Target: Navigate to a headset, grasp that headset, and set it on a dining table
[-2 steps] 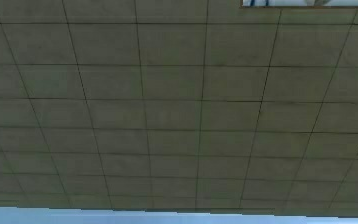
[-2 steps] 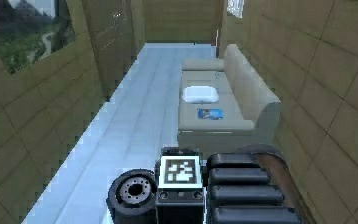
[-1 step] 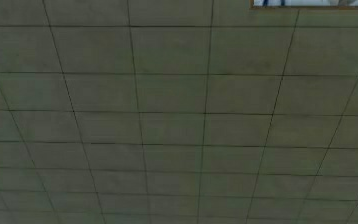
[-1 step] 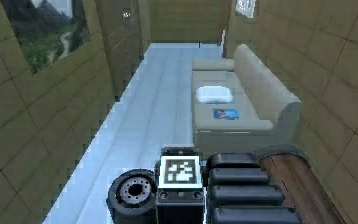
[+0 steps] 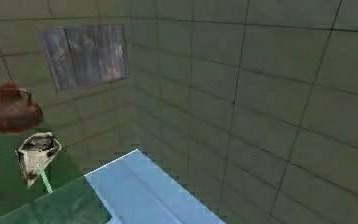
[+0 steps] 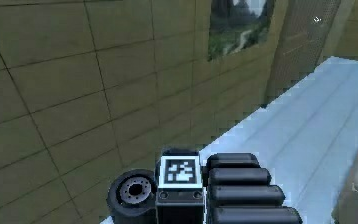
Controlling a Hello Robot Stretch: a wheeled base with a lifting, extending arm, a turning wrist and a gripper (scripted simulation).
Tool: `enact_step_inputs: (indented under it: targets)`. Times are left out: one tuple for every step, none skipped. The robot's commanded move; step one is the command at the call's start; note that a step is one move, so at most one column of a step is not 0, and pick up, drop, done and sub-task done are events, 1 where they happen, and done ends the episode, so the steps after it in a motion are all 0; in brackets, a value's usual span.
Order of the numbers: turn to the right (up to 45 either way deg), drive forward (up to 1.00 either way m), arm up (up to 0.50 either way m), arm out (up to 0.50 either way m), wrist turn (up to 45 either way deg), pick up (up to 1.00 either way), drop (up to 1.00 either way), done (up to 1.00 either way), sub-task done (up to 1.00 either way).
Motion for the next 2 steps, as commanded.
enact_step_inputs:
  targets:
    - [-45.0, 0.0, 0.0, 0.0, 0.0, 0.0, 0.0, 0.0, 0.0]
    - [-45.0, 0.0, 0.0, 0.0, 0.0, 0.0, 0.0, 0.0, 0.0]
